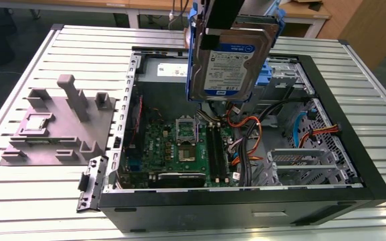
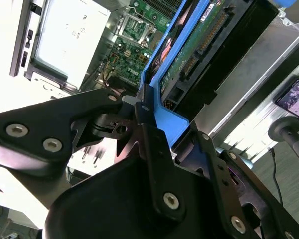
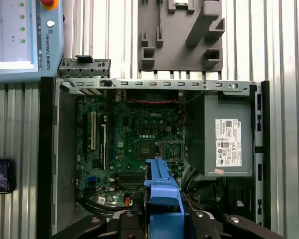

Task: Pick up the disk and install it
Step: 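Insert the disk into the insertion slot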

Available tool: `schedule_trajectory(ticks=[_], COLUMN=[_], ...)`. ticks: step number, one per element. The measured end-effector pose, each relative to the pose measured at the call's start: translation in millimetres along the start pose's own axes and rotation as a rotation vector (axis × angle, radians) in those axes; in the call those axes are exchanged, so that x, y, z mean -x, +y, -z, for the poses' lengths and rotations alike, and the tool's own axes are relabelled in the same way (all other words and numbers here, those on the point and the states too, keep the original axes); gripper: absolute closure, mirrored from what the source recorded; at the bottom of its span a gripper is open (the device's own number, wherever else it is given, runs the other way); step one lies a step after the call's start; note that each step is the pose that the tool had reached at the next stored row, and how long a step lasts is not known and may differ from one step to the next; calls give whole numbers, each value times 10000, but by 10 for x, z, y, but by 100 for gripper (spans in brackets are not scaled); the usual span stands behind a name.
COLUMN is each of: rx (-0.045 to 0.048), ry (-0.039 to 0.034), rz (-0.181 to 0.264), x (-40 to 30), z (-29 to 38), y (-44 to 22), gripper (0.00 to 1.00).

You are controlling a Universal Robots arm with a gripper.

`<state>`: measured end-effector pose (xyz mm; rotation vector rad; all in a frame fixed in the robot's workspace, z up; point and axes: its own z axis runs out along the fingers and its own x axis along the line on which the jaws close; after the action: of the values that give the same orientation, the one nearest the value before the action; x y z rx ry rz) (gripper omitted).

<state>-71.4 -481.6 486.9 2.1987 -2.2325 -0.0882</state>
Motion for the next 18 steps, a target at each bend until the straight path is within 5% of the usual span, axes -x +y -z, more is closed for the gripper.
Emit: schedule_trajectory(ticks=[8,14,18], rx=[0,28,29], ry=[0,1,1], rz=[0,-2,-2], x=[-124,-127,-161], z=[1,10,9], y=[-20,-252,-272], gripper=[63,63,63])
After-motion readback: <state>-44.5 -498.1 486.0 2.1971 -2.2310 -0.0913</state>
